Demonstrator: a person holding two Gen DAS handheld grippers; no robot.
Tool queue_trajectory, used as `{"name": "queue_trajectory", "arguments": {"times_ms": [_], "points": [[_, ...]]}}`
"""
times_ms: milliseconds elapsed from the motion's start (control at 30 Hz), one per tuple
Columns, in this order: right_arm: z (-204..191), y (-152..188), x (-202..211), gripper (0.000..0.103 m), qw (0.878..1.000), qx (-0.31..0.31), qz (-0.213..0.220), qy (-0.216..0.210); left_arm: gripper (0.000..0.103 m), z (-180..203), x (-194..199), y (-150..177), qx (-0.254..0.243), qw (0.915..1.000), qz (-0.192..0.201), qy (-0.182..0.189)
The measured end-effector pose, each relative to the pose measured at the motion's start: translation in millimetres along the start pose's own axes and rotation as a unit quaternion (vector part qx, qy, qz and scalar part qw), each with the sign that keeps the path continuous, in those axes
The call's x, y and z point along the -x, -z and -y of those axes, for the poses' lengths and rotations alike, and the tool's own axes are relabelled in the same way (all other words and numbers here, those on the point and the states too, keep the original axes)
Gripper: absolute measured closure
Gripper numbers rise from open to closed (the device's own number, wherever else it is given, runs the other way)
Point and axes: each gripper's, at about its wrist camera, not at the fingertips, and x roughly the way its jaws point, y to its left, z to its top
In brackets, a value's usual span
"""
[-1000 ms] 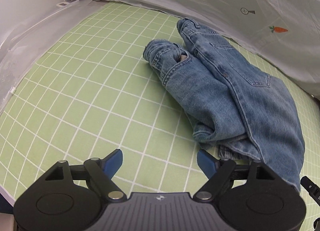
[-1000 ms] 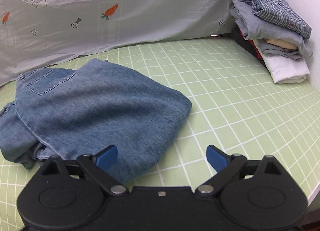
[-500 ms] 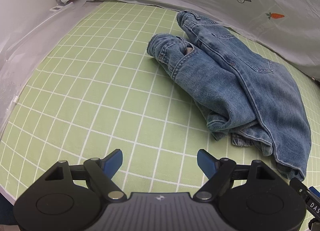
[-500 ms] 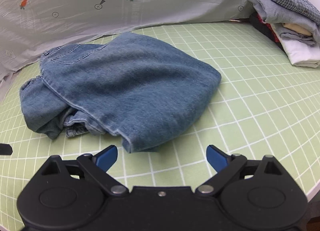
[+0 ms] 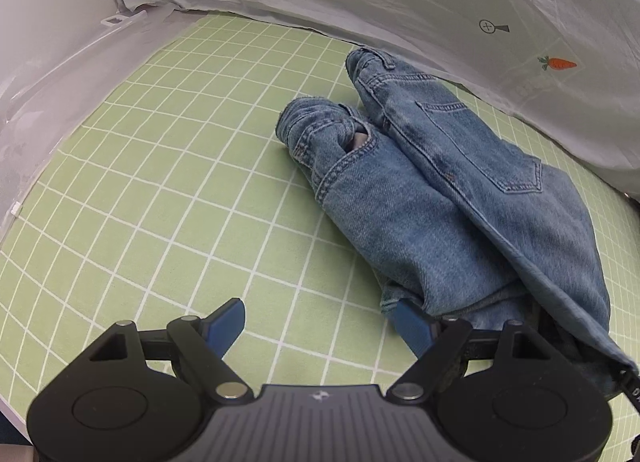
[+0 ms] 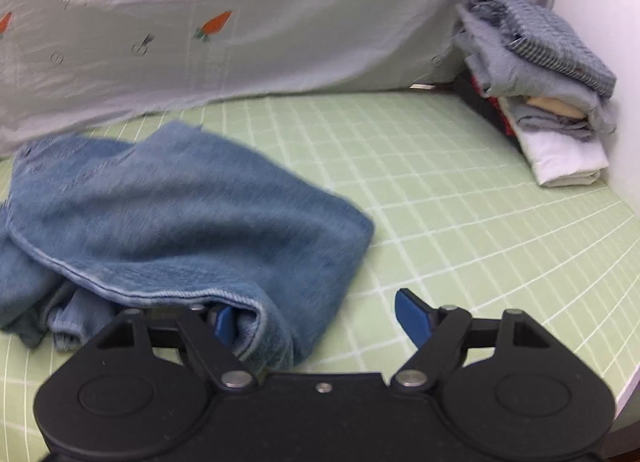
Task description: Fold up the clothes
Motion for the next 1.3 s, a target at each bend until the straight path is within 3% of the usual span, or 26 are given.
{"name": "queue_trajectory", "arguments": {"times_ms": [67,167,367,533,600,633,667,700,733,800,900,1067,1300], "points": [[15,-16,3,0.024,0.999,-0.018,0.043,0.016,0.02,3,-3,-7,0.015,0.9999,0.006,-0.005],[27,-35,-7,0.021,0.995,-0.025,0.073,0.06,0.02,4,-12,-21,0.04,0.999,0.016,-0.01],[36,-48,-64,0.018,0.997,-0.078,-0.024,0.0,0.02,7,-46,-55,0.081,0.9967,0.007,-0.005],[24,-36,-86,0.015,0.989,-0.09,-0.101,-0.059,0.02,12,-65,-68,0.091,0.9958,-0.007,0.007],[20,-30,-88,0.015,0.987,-0.085,-0.114,-0.077,0.028,12,-67,-66,0.091,0.9956,-0.007,0.021],[21,-30,-89,0.016,0.986,-0.09,-0.115,-0.085,0.043,12,-67,-65,0.092,0.9952,-0.007,0.031],[22,-29,-89,0.017,0.984,-0.095,-0.117,-0.092,0.05,12,-68,-64,0.093,0.9948,-0.006,0.042],[23,-29,-90,0.024,0.983,-0.1,-0.118,-0.1,0.068,13,-68,-63,0.085,0.9956,-0.008,0.037],[25,-28,-90,0.038,0.982,-0.104,-0.119,-0.106,0.076,14,-66,-61,0.078,0.9964,-0.003,0.033],[28,-27,-88,0.058,0.982,-0.103,-0.118,-0.107,0.087,12,-60,-57,0.08,0.996,0.004,0.038],[35,-23,-82,0.088,0.983,-0.102,-0.111,-0.107,0.089,9,-48,-47,0.087,0.9953,0.007,0.041],[71,-22,-60,0.094,0.987,-0.116,-0.062,-0.088,0.09,-4,-20,-8,0.098,0.9944,0.006,0.041],[108,-59,-16,0.097,0.997,-0.052,0.037,-0.05,0.09,-38,10,41,0.136,0.9904,0.005,0.023]]}}
